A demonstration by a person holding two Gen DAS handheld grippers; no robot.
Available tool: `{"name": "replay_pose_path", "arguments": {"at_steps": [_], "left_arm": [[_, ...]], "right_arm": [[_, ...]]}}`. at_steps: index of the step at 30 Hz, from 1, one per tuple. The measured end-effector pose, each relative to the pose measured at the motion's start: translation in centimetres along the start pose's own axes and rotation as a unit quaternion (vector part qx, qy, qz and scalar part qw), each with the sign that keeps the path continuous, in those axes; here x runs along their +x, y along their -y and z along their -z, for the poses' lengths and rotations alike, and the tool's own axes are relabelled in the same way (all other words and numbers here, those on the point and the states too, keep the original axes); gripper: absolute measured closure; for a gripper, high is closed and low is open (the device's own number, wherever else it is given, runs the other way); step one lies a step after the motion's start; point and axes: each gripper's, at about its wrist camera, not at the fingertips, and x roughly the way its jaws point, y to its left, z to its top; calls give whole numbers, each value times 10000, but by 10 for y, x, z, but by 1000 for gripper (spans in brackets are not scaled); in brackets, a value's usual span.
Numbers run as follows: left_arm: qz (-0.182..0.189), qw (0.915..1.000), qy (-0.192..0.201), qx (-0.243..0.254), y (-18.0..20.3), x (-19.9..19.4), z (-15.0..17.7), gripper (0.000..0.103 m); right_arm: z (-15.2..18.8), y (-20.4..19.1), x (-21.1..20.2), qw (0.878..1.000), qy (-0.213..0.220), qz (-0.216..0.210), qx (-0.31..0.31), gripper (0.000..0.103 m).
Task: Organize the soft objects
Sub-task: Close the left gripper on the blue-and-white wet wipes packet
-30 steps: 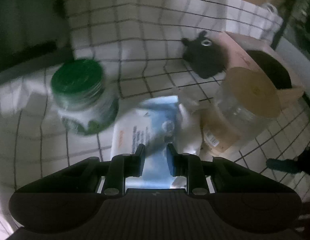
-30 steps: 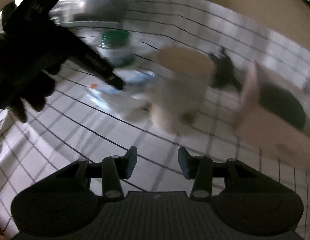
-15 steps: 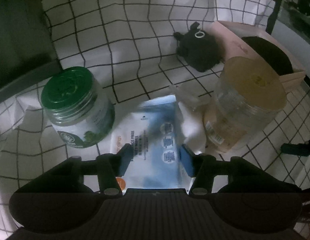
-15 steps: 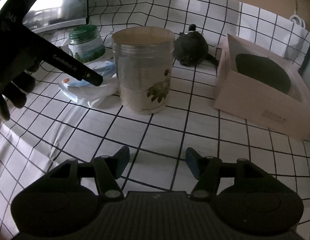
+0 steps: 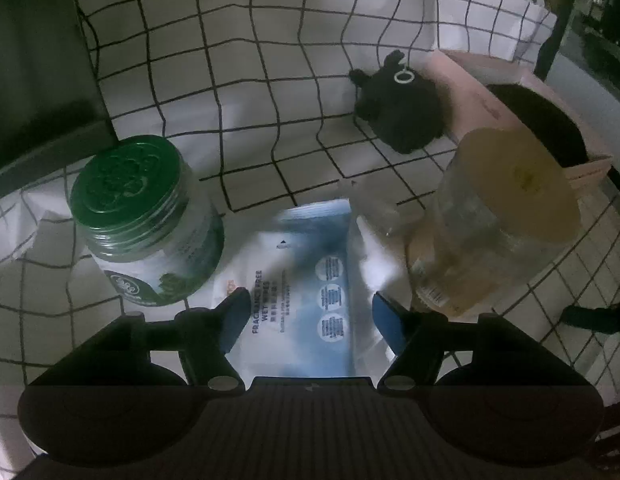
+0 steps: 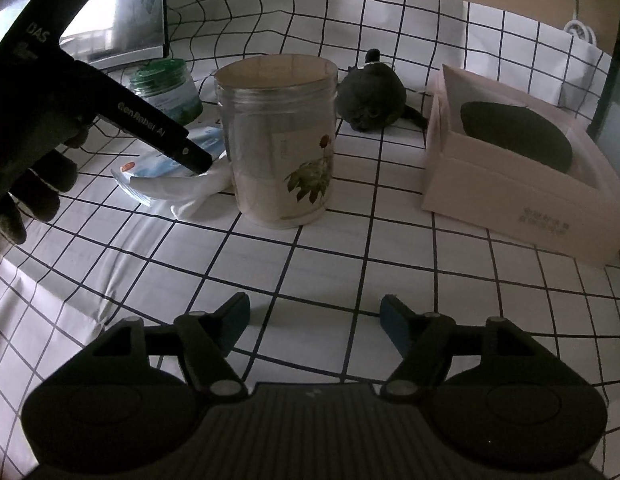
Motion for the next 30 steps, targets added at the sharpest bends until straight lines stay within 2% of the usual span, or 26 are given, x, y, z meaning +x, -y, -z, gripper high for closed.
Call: {"name": "replay_pose_path", "arguments": {"at_steps": [2,5,8,13,20,22,24,27,30], "left_arm": [[-67,9999,108,-97,-5,-3,1,33],[-99,9995,217,-186,-15,-1,7,19],[-5,9987,66,-506,-24,10,10,11],[-203,9994,84,-278,-13,16,8,7],[-308,9993,35,-229,-7,18,11,7],[-297,9992,1,-254,-8,17,12,7],[-285,9992,-3,-281,-9,16,11,8],[-351,9982,68,-481,-11,12,10,19],[-265,9966,163,-757,-13,-1,16,23]], "right_arm": [[1,0,-1,10000,18,-4,-1,27],[2,0,-3,10000,45,-18,-2,26],[3,0,-3,10000,53,-22,3,25],[4,0,-4,10000,46,-44,-8,22],[7,-1,-5,9999,58,-98,-36,16],[6,-2,-4,9999,13,-131,-49,11],[5,-5,-1,9998,-94,-183,-59,0],[3,-8,0,9998,-176,-124,-31,0],[2,-7,1,9995,-245,-158,-77,0]]}}
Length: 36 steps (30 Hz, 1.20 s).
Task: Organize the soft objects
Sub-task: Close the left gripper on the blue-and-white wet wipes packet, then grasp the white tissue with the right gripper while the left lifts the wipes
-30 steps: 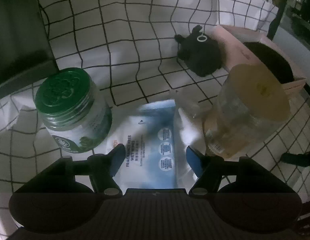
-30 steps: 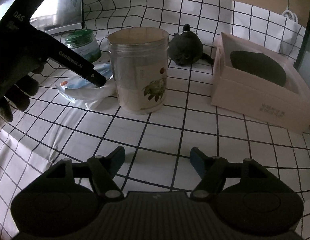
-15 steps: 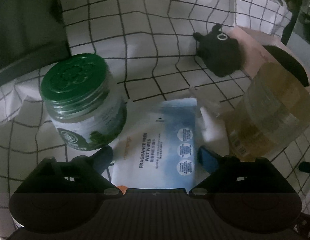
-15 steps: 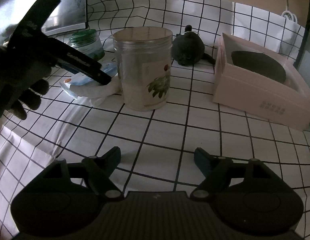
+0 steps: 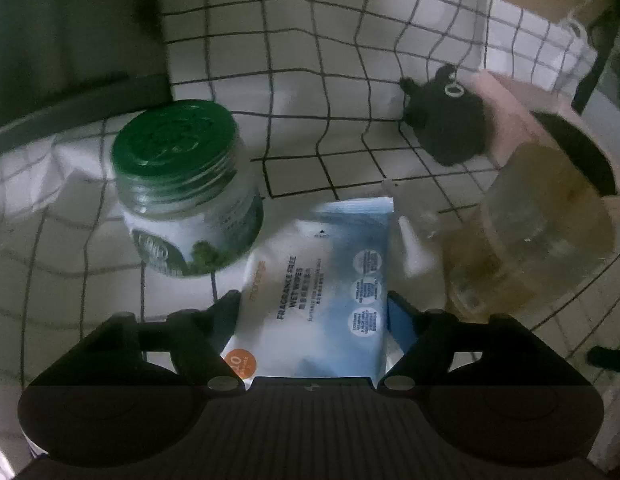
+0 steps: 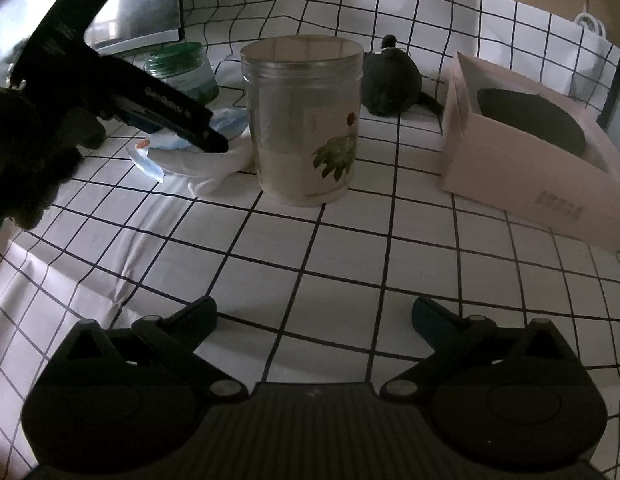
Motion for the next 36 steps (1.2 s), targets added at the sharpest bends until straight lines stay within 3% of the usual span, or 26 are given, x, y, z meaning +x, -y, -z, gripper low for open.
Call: {"name": "replay_pose_path", "arguments": {"at_steps": [4,7,10,14,16,20,25,27,29,32,36], "left_arm": [[55,9983,308,-484,-10,-36,24,24],[115,9936,580,-962,-25,-69,46,24],[-93,9882,808,-1300,-44,-99,60,24],[-379,9807,985,-1648,-73,-129,68,24],[-487,9783,1073,-1702,-82,-140,73,24],[-502,9741,1115,-1900,-98,-154,92,24],[-531,9679,1021,-2234,-114,-159,119,24],[-532,9655,986,-2350,-119,-160,128,24],[-522,9634,971,-2443,-123,-161,136,24],[-483,9616,961,-2526,-125,-161,142,24],[-425,9617,959,-2531,-125,-162,144,24]], "right_arm": [[-3,1,1,9998,-106,-102,-149,0],[-10,-1,-1,9998,-95,-46,-159,8],[-20,-19,-14,9978,382,29,-544,8],[-36,-66,-22,9832,1069,223,-1465,10],[-42,-89,-14,9745,1174,320,-1885,16],[-50,-124,14,9610,1080,591,-2477,44],[-63,-140,45,9492,727,1007,-2890,53],[-69,-143,54,9466,431,1086,-3004,80],[-74,-145,60,9501,136,1034,-2939,94],[-77,-156,47,9586,115,516,-2798,95],[-59,-176,25,9484,188,44,-3165,95]]}}
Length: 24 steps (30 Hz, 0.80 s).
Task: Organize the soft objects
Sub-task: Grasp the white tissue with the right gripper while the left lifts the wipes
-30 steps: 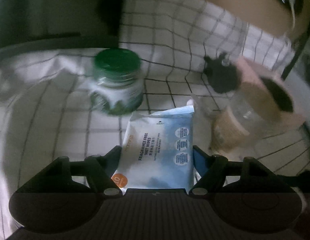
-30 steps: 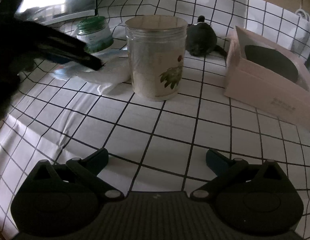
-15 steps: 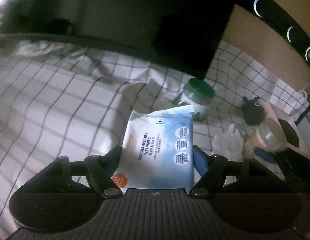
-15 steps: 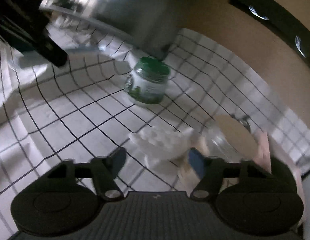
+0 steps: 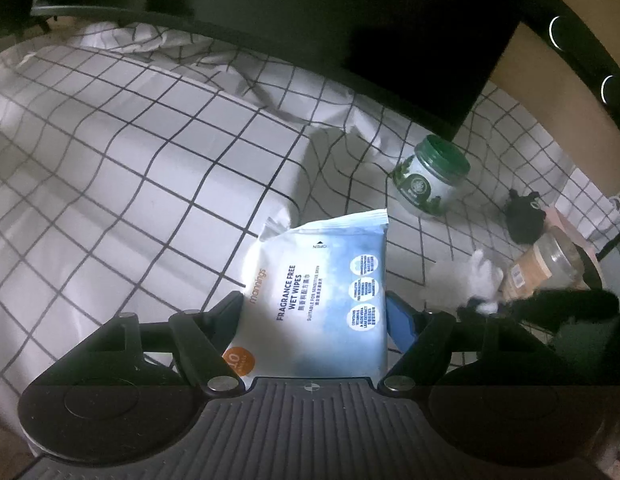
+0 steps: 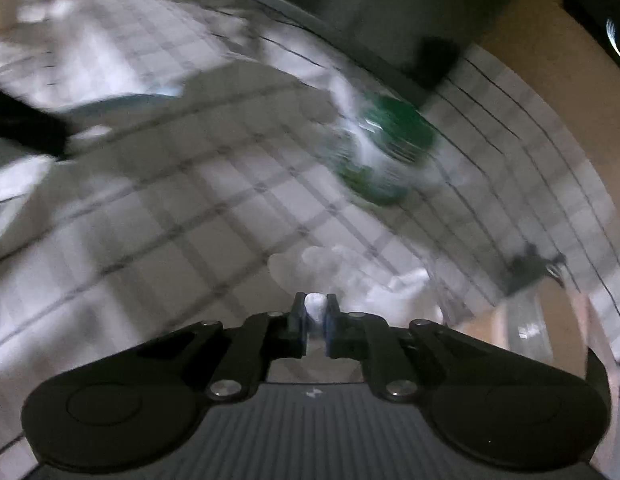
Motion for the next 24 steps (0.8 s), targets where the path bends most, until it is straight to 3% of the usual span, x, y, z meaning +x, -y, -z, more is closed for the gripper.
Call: {"name": "replay_pose_path", "arguments": {"at_steps": [3,5,7,9,11,16,21,24], "left_arm": [[36,10000,26,-10,1,-2,0,24],[91,9999,33,-36,1,-3,1,24],[148,9999,38,-73,0,-2,2,24],[206,9997,34,-114,0,0,1,24],[271,9995,41,-139,1,4,-1,24],[428,9990,58,-64,12,9,-7,24],[519,9985,-11,187,20,6,-7,24],[495,9986,-45,180,15,2,-4,24]], "right_arm": [[13,-5,-10,9997,63,161,-162,95],[21,9,-15,9998,9,161,99,94],[23,31,-29,9980,95,-147,601,84],[23,55,-44,9922,275,-315,1173,56],[18,73,-53,9847,481,-141,1671,49],[5,80,-34,9764,647,622,1963,50],[-3,55,8,9859,398,1076,1216,66],[1,64,8,9795,38,736,1875,66]]}}
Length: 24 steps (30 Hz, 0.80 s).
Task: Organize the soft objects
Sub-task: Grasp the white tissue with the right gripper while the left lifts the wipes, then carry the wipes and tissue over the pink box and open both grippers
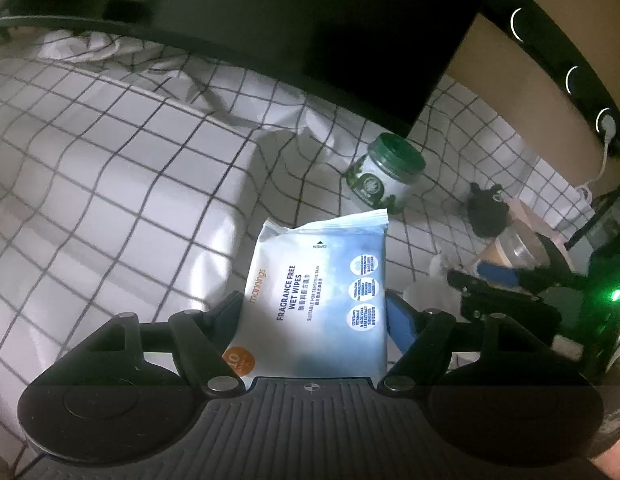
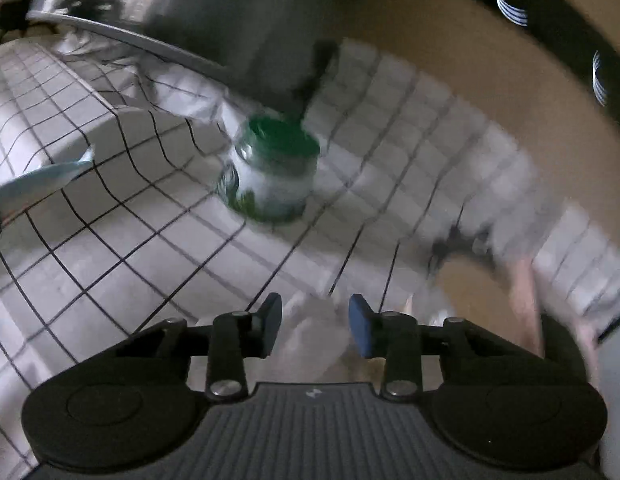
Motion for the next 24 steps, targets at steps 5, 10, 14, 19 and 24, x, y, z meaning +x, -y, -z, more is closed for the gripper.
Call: {"name": "replay_pose_path", "arguments": {"at_steps": [5,10,14,19,24], "left_arm": [[-154,9997,-91,-182,-13,-1,2,24],[-206,9997,-68,-74,-12,-6,1,24],[-246,9996,-37,151,-1,-4,-8,24],[-271,9973,402,559,23,-12,-39,24],[-289,9926,837,837,48,-23,-71,24]], "right_arm": [[11,9,10,9942,-434,-379,903,51],[16,-3,20,9929,-398,-462,1017,43],[10,-8,25,9947,-194,-787,638,65],[-12,-2,6,9939,-33,-1042,372,94],[-40,27,-44,9873,421,-1470,425,96]]}}
